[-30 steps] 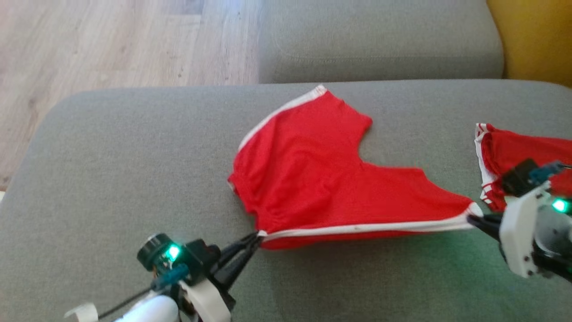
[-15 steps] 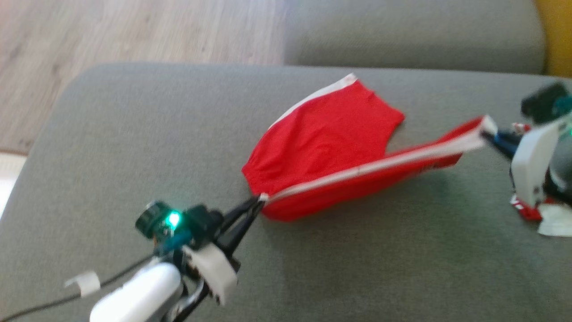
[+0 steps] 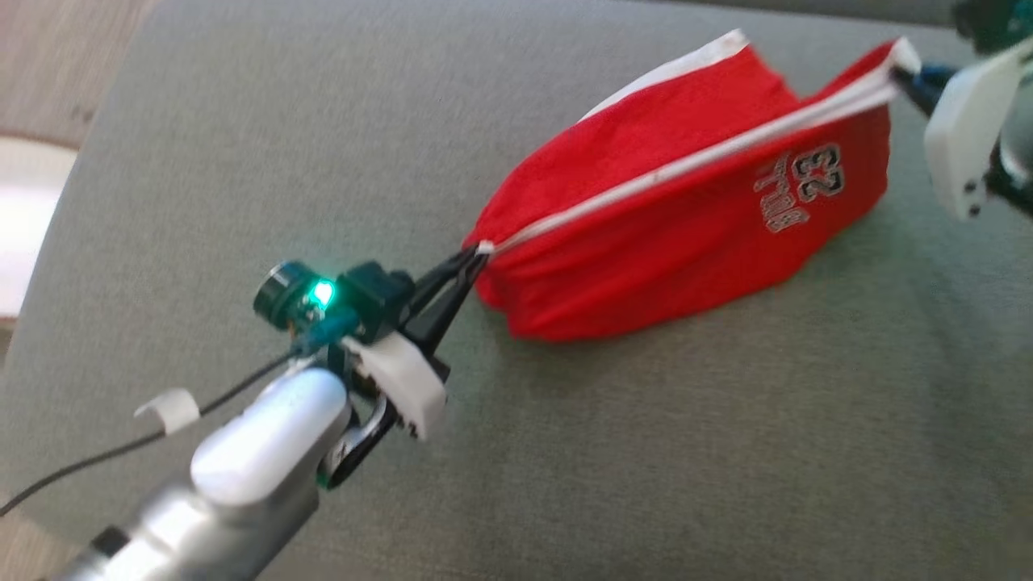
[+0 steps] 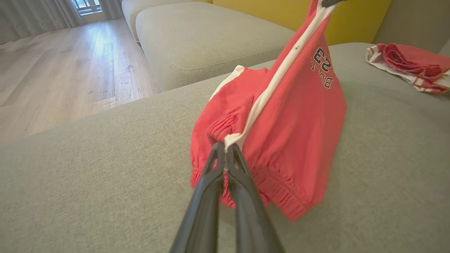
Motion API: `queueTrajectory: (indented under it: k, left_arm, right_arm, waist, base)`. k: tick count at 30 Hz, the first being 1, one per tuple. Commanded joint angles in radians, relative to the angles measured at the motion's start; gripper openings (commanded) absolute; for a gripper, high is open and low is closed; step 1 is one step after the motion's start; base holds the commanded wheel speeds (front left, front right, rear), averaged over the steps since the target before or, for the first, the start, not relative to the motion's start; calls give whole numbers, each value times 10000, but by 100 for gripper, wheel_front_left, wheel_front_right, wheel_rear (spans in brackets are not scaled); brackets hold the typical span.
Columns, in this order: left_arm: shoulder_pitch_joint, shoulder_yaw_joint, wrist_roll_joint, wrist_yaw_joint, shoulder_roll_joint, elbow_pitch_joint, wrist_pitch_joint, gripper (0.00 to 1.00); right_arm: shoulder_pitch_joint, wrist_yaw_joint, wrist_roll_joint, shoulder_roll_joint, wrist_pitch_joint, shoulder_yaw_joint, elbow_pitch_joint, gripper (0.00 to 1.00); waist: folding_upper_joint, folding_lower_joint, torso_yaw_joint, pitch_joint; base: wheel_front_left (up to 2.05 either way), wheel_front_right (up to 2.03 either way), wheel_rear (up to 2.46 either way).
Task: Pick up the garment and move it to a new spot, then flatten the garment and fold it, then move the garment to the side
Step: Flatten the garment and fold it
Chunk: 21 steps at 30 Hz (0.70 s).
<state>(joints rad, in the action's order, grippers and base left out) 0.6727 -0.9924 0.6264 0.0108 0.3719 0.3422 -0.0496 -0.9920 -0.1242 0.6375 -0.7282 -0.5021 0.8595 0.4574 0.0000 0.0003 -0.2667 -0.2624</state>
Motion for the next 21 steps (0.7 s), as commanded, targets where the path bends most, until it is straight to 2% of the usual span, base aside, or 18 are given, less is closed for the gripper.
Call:
queueTrajectory:
  k: [1, 11, 21]
  left_arm:
    - [527, 516, -14, 43, 219, -137, -105, 0]
    - [1857, 553, -167, 478, -508, 1321, -547, 0]
    - [2598, 391, -190, 785, -1138, 2472, -941, 0]
  right_arm:
    - [-216, -65, -100, -116, 24, -94, -99, 0]
    - [-2058, -65, -359, 371, 485, 809, 1235, 0]
    - [-3084, -65, -263, 686, 1152, 1717, 2357, 0]
  waist:
    - [0, -3, -315, -409]
    - [0, -3, -884, -1486]
    - [0, -3, -1157, -2039]
  base:
    - [0, 0, 0]
    - [0, 0, 0]
    - [0, 0, 0]
